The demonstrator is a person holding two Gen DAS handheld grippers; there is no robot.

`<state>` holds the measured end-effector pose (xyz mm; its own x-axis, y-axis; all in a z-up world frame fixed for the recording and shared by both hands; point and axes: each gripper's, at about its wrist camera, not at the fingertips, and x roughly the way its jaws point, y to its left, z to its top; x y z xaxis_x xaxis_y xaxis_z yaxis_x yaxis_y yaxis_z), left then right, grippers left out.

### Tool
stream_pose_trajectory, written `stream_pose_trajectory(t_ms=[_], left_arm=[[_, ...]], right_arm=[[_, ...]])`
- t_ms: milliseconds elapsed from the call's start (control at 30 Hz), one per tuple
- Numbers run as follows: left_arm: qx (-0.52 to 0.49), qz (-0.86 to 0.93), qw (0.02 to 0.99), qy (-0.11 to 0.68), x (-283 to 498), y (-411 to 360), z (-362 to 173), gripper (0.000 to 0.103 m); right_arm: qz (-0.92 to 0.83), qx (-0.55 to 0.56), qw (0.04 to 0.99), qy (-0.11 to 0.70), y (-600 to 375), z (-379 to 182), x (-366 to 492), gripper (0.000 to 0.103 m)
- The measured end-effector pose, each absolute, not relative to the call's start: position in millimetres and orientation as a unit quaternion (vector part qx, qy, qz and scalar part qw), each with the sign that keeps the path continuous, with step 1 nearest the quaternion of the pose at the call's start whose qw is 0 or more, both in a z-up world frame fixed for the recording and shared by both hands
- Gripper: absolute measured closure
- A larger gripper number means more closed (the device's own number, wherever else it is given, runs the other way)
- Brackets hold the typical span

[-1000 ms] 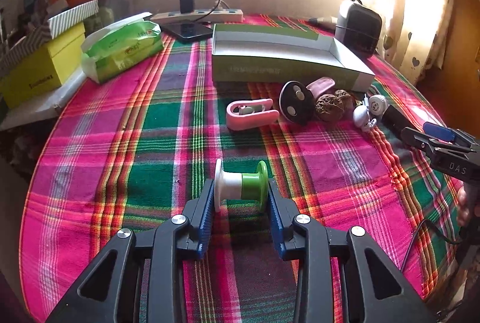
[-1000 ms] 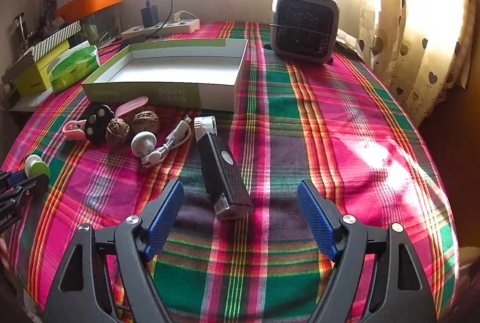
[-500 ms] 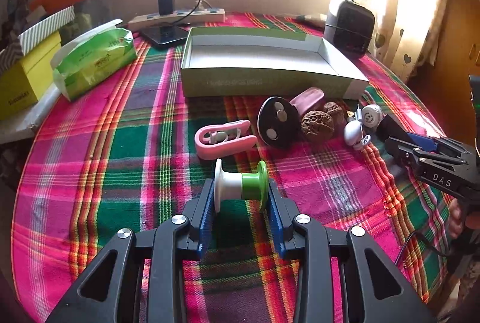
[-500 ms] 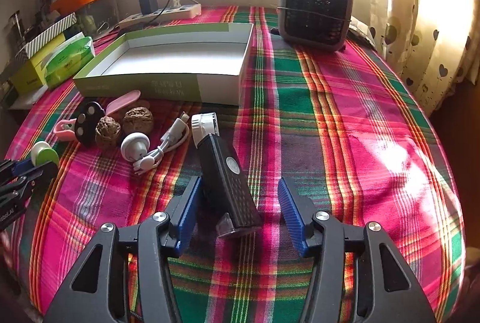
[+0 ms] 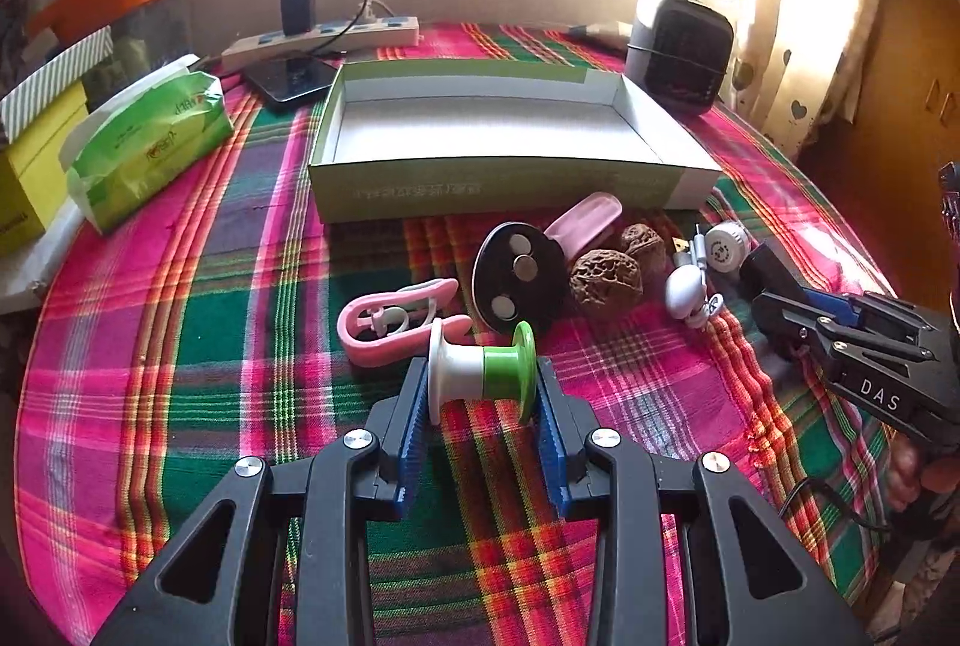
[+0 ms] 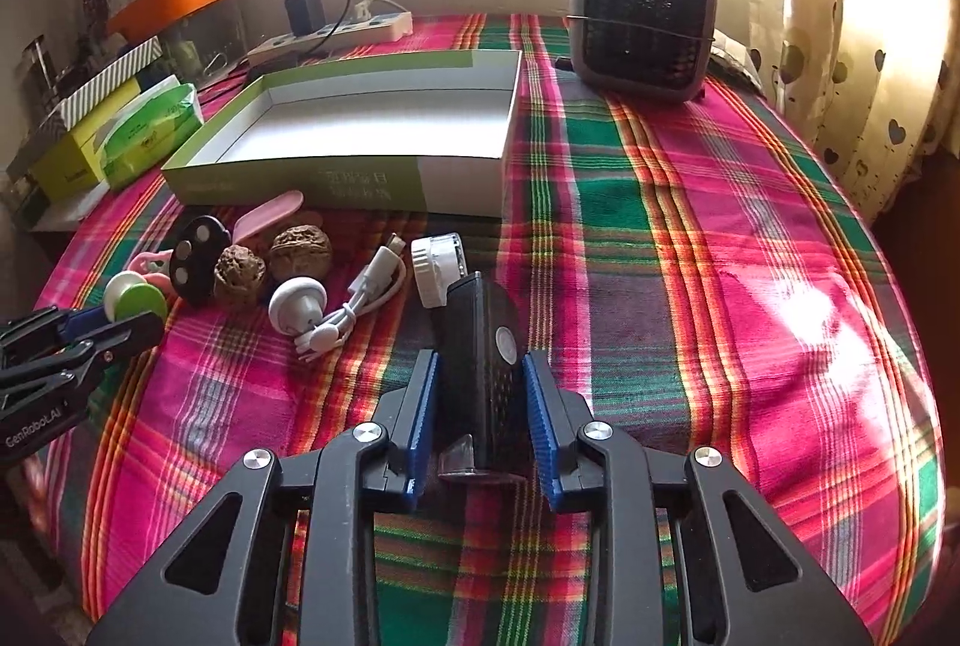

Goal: Organize objects
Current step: 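Carry the spool and flashlight into the white box tray with both grippers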

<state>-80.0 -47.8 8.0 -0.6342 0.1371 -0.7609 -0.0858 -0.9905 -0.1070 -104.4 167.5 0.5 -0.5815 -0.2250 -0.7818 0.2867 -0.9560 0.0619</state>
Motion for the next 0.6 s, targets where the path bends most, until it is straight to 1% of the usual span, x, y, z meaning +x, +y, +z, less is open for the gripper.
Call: stream_pose_trajectory(t_ms=[600], left_arm=[[-0.405, 0.91, 0.083, -0.031, -82.3, -40.8, 27.1, 0.072]], right_arm=[[-0.884, 0.419, 0.209, 0.006, 146.9, 22.7, -100.7, 0.073]])
